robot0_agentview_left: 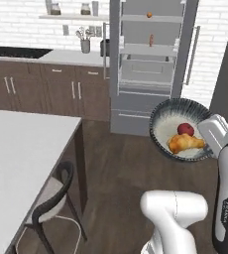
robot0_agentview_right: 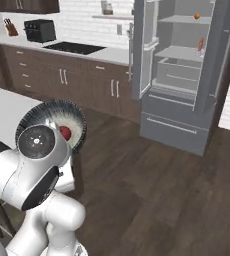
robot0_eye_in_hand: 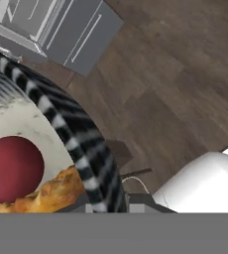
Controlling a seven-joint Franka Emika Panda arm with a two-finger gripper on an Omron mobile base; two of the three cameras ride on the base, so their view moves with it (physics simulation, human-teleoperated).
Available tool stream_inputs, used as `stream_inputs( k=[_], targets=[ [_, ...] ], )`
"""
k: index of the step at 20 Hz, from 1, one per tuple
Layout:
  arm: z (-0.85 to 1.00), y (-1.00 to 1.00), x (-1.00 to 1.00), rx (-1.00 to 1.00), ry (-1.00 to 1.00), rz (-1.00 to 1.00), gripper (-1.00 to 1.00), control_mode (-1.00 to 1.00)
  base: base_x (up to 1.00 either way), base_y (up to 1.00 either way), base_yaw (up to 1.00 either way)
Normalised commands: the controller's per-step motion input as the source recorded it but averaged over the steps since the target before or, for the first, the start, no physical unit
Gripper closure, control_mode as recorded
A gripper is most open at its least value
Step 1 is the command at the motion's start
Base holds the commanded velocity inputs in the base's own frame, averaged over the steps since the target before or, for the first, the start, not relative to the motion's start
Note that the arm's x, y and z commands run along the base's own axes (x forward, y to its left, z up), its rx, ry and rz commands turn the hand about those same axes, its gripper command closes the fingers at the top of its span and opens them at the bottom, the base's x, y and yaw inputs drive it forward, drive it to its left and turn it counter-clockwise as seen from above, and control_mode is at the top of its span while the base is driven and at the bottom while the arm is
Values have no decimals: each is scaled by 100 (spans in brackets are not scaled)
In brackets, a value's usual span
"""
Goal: Pick the chicken drumstick and tomato from their plates and place them in the bowl. Then put the bowl in the fridge.
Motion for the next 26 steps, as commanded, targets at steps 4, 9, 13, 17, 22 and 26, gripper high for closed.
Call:
stream_inputs(
  k=[4, 9, 13, 17, 22, 26],
  targets=[
    [0, 0, 0, 0, 0, 0, 100, 100, 100, -7, -26],
    [0, 0, 0, 0, 0, 0, 100, 100, 100, 4, -22],
    [0, 0, 0, 0, 0, 0, 100, 100, 100, 9, -24],
    [0, 0, 0, 0, 0, 0, 100, 100, 100, 14, -21],
    [0, 0, 0, 0, 0, 0, 100, 100, 100, 27, -21],
    [0, 0, 0, 0, 0, 0, 100, 100, 100, 54, -24]
  ],
)
